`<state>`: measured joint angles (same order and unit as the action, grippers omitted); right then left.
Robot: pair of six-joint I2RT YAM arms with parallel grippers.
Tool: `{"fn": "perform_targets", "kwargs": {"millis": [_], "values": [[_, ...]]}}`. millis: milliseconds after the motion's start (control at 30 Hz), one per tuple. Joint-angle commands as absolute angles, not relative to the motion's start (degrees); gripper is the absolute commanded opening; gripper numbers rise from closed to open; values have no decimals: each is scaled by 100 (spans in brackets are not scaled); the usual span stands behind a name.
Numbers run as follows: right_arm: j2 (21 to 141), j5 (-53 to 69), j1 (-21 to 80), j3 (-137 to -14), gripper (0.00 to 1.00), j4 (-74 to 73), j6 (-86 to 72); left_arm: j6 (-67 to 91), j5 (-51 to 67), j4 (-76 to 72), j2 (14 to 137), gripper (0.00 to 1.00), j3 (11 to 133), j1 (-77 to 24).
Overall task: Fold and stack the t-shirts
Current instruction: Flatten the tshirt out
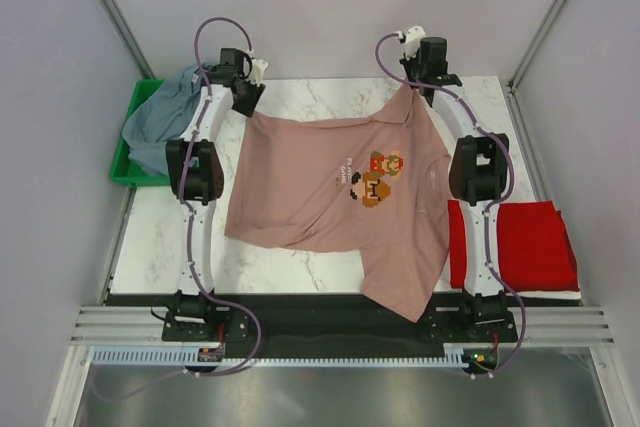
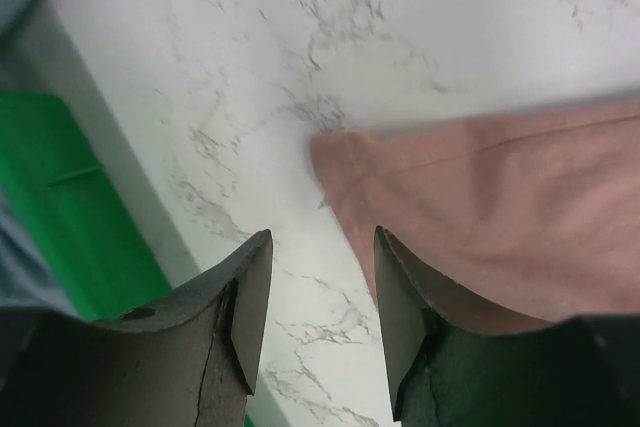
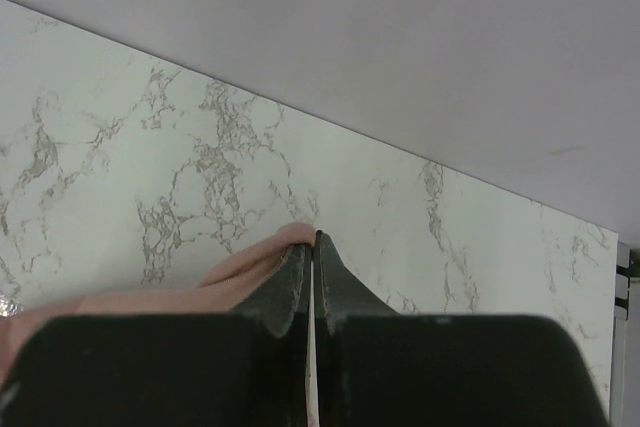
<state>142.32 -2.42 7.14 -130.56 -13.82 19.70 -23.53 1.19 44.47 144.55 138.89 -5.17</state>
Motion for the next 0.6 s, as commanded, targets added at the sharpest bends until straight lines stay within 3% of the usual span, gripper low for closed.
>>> {"fn": "perform_targets", "kwargs": {"millis": [0,267,567], "values": [[13808,-202,773,-12964,0,-1274,1977,-2109,377,4790,14642,52,14185,-440],[13667,-290,870,-12806,0,-1318,2074,-2013,536,4536,15046,60,14607,-334],[13553,-343,967,-12630,0,-1362,2153,-1898,694,4473,15433,55,14949,-316]]}}
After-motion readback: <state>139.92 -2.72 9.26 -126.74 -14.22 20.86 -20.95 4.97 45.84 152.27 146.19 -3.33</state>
